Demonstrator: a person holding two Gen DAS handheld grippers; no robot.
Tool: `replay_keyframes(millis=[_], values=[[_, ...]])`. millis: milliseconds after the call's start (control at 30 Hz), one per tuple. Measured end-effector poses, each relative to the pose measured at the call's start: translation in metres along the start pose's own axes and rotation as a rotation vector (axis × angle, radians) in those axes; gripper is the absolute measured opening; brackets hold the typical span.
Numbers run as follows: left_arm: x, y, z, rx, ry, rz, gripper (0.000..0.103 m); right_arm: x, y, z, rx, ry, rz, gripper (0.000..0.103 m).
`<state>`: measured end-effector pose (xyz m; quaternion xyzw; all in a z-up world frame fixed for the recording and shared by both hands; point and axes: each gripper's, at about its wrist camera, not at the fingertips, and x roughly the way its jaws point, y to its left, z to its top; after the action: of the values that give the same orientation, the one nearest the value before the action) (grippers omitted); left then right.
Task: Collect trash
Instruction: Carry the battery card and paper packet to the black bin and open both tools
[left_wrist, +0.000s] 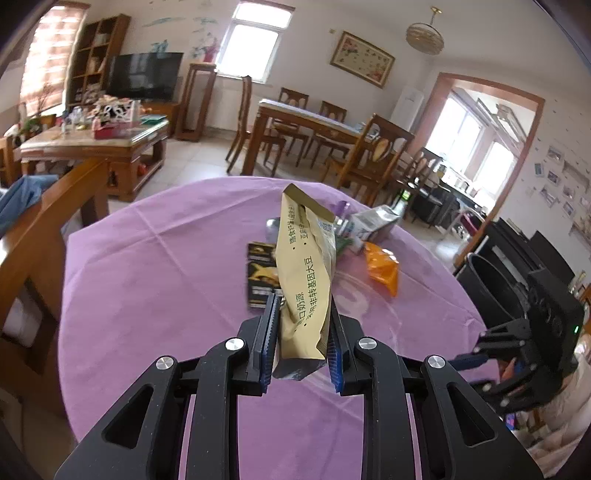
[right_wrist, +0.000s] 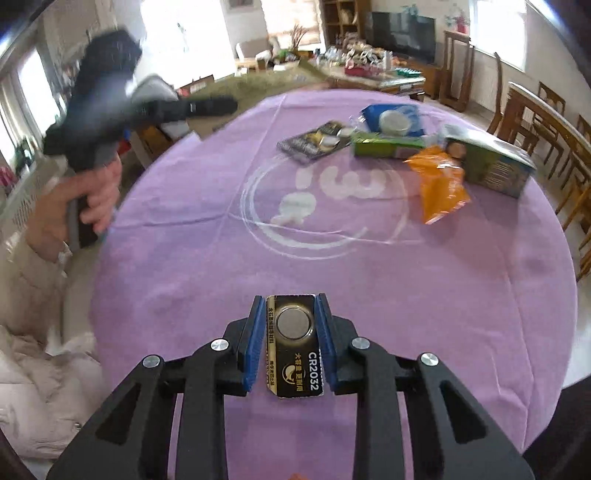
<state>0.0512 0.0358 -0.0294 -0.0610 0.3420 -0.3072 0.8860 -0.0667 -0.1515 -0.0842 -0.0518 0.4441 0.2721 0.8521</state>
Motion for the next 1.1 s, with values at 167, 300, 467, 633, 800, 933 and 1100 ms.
replay_keyframes(millis=[167, 300, 467, 633, 800, 933, 1100], values=[[0.0, -0.026, 0.007, 0.042, -0.002, -0.018, 0.024, -0.037, -0.022, -0.002, 0.058, -0.093, 0.012, 0.027], [0.005, -0.052, 0.016, 0.077, 0.0, -0.044, 0.024, -0.068, -0.043, -0.006, 0.093, -0.165, -0.027, 0.027], [0.029, -0.103, 0.032, 0.143, 0.013, -0.111, 0.024, -0.109, -0.08, -0.023, 0.161, -0.247, -0.089, 0.027], [0.072, -0.178, 0.044, 0.237, 0.048, -0.208, 0.024, -0.159, -0.135, -0.057, 0.277, -0.336, -0.187, 0.027], [0.123, -0.254, 0.039, 0.302, 0.103, -0.328, 0.024, -0.2, -0.192, -0.102, 0.409, -0.404, -0.275, 0.027], [0.174, -0.32, 0.026, 0.334, 0.165, -0.437, 0.024, -0.223, -0.234, -0.143, 0.53, -0.442, -0.335, 0.027], [0.232, -0.389, 0.002, 0.364, 0.248, -0.526, 0.024, -0.228, -0.275, -0.185, 0.654, -0.442, -0.382, 0.027]])
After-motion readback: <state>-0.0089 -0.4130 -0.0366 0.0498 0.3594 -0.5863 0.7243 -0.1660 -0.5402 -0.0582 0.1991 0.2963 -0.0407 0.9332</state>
